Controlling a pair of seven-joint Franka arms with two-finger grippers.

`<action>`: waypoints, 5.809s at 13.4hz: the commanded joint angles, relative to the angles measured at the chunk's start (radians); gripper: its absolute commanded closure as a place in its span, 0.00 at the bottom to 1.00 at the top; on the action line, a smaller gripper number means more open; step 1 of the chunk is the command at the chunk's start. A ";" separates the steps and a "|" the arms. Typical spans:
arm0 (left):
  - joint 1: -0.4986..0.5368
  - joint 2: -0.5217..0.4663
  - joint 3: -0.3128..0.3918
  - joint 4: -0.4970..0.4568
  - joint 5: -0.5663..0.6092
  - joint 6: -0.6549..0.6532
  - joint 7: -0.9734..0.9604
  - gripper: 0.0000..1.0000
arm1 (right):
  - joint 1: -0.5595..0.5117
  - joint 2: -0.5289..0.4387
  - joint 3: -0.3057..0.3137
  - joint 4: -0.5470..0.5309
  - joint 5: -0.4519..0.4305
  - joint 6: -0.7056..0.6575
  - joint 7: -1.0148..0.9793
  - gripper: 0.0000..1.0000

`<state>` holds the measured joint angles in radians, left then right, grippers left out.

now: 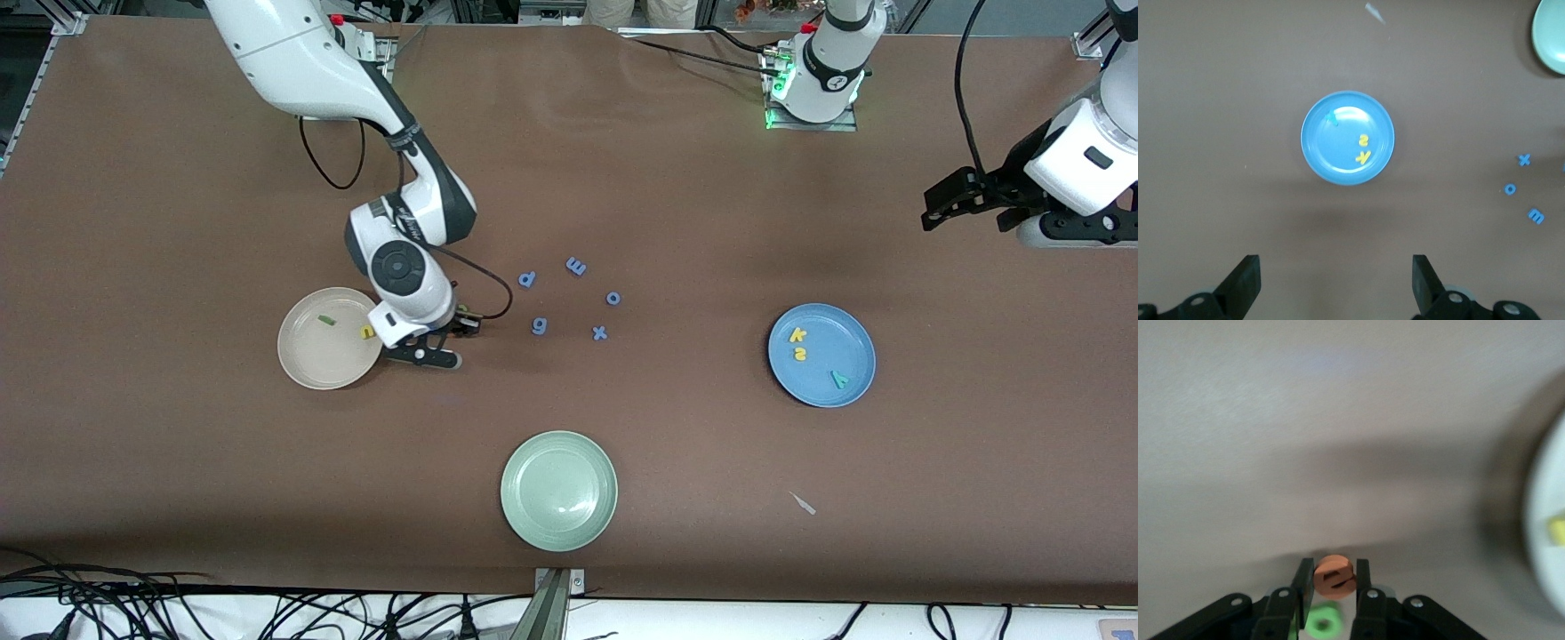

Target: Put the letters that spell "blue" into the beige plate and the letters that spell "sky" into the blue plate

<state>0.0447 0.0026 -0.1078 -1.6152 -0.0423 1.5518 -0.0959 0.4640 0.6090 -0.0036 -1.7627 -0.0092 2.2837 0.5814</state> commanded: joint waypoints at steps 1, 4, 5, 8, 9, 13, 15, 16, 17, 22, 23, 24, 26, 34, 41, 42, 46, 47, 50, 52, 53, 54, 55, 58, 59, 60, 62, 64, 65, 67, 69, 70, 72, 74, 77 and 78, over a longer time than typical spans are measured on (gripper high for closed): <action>0.012 -0.007 -0.010 0.014 -0.018 -0.032 -0.001 0.00 | -0.083 -0.124 0.008 -0.032 0.003 -0.136 -0.197 0.87; 0.009 -0.007 -0.019 0.015 0.019 -0.038 -0.005 0.00 | -0.148 -0.207 -0.012 -0.119 -0.009 -0.150 -0.404 0.84; 0.011 -0.006 -0.016 0.015 0.019 -0.036 -0.004 0.00 | -0.153 -0.213 -0.044 -0.145 -0.011 -0.141 -0.443 0.81; 0.009 -0.004 -0.016 0.015 0.018 -0.033 -0.004 0.00 | -0.156 -0.213 -0.087 -0.228 -0.012 -0.037 -0.523 0.66; 0.011 0.000 -0.015 0.015 0.018 -0.030 -0.004 0.00 | -0.156 -0.213 -0.088 -0.239 -0.011 -0.018 -0.525 0.46; 0.007 0.005 -0.015 0.017 0.019 -0.022 -0.004 0.00 | -0.154 -0.213 -0.084 -0.236 0.003 -0.026 -0.471 0.15; 0.009 0.007 -0.015 0.018 0.018 -0.022 -0.004 0.00 | -0.154 -0.212 -0.049 -0.227 0.003 -0.027 -0.392 0.15; 0.007 0.007 -0.015 0.018 0.019 -0.022 -0.004 0.00 | -0.153 -0.209 -0.021 -0.224 0.003 -0.027 -0.329 0.15; 0.007 0.007 -0.015 0.017 0.019 -0.022 -0.004 0.00 | -0.148 -0.203 0.003 -0.222 0.002 -0.026 -0.257 0.15; 0.007 0.007 -0.015 0.018 0.019 -0.022 -0.004 0.00 | -0.049 -0.128 0.043 -0.163 -0.002 -0.012 0.058 0.15; 0.007 0.007 -0.015 0.018 0.019 -0.022 -0.004 0.00 | -0.027 -0.100 0.043 -0.149 -0.002 0.014 0.102 0.15; 0.007 0.005 -0.015 0.017 0.019 -0.022 -0.004 0.00 | -0.009 -0.082 0.048 -0.149 -0.002 0.048 0.138 0.15; 0.007 0.007 -0.015 0.018 0.019 -0.022 -0.001 0.00 | 0.001 -0.046 0.062 -0.150 0.000 0.111 0.181 0.15; 0.003 0.007 -0.018 0.018 0.032 -0.022 -0.004 0.00 | 0.019 -0.008 0.063 -0.155 0.001 0.177 0.201 0.15; 0.001 0.005 -0.018 0.018 0.033 -0.022 -0.004 0.00 | 0.021 -0.008 0.063 -0.156 -0.011 0.178 0.195 0.37; 0.001 0.007 -0.018 0.018 0.033 -0.024 -0.004 0.00 | 0.021 -0.008 0.063 -0.156 -0.011 0.180 0.192 0.41; 0.000 0.005 -0.018 0.018 0.033 -0.024 -0.004 0.00 | 0.019 -0.008 0.063 -0.156 -0.012 0.178 0.184 0.65; 0.000 0.007 -0.018 0.018 0.033 -0.024 -0.004 0.00 | 0.019 -0.008 0.063 -0.156 -0.014 0.177 0.183 0.69; 0.001 0.007 -0.018 0.018 0.033 -0.024 -0.001 0.00 | 0.018 -0.014 0.062 -0.155 -0.012 0.174 0.167 0.73; 0.000 0.005 -0.018 0.018 0.033 -0.024 -0.004 0.00 | 0.010 -0.031 0.060 -0.150 -0.012 0.168 0.140 0.73; 0.001 0.007 -0.018 0.018 0.033 -0.024 -0.004 0.00 | -0.001 -0.043 0.060 -0.150 -0.012 0.152 0.124 0.73; 0.001 0.007 -0.018 0.018 0.033 -0.024 -0.004 0.00 | -0.014 -0.064 0.060 -0.150 -0.012 0.125 0.097 0.73; 0.001 0.005 -0.018 0.018 0.033 -0.024 -0.004 0.00 | -0.030 -0.083 0.060 -0.152 -0.012 0.099 0.057 0.73; 0.001 0.005 -0.018 0.018 0.033 -0.024 0.001 0.00 | -0.086 -0.158 0.054 -0.161 -0.012 -0.008 -0.116 0.73; 0.001 0.005 -0.016 0.018 0.033 -0.024 0.001 0.00 | -0.114 -0.185 0.051 -0.167 -0.014 -0.036 -0.196 0.73; 0.001 0.005 -0.016 0.018 0.033 -0.024 0.001 0.00 | -0.139 -0.204 0.040 -0.172 -0.014 -0.058 -0.286 0.73; 0.001 0.005 -0.016 0.018 0.033 -0.024 0.001 0.00 | -0.154 -0.222 -0.030 -0.170 -0.017 -0.070 -0.473 0.72; 0.001 0.005 -0.016 0.018 0.033 -0.024 0.002 0.00 | -0.157 -0.224 -0.090 -0.167 -0.047 -0.064 -0.615 0.72; 0.001 0.005 -0.018 0.018 0.033 -0.024 0.001 0.00 | -0.177 -0.223 -0.093 -0.166 -0.063 -0.061 -0.642 0.72; 0.001 0.005 -0.018 0.018 0.033 -0.024 0.001 0.00 | -0.186 -0.218 -0.093 -0.166 -0.064 -0.059 -0.646 0.70; 0.001 0.005 -0.018 0.018 0.033 -0.024 0.001 0.00 | -0.186 -0.215 -0.093 -0.166 -0.063 -0.058 -0.641 0.51; 0.001 0.005 -0.018 0.018 0.033 -0.024 0.001 0.00 | -0.186 -0.215 -0.093 -0.166 -0.061 -0.058 -0.638 0.35; 0.001 0.005 -0.016 0.018 0.033 -0.024 0.001 0.00 | -0.186 -0.213 -0.093 -0.166 -0.058 -0.058 -0.632 0.19; 0.001 0.005 -0.018 0.018 0.033 -0.026 0.001 0.00 | -0.186 -0.215 -0.093 -0.164 -0.054 -0.059 -0.632 0.13; 0.000 0.005 -0.018 0.018 0.033 -0.027 -0.001 0.00 | -0.185 -0.233 -0.092 -0.159 -0.048 -0.065 -0.612 0.01; 0.000 0.005 -0.018 0.018 0.033 -0.027 -0.004 0.00 | -0.185 -0.253 -0.085 -0.159 -0.048 -0.073 -0.594 0.01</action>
<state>0.0470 0.0032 -0.1206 -1.6152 -0.0369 1.5371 -0.0969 0.2794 0.3998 -0.0995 -1.9133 -0.0576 2.2223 -0.0426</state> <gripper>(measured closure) 0.000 0.018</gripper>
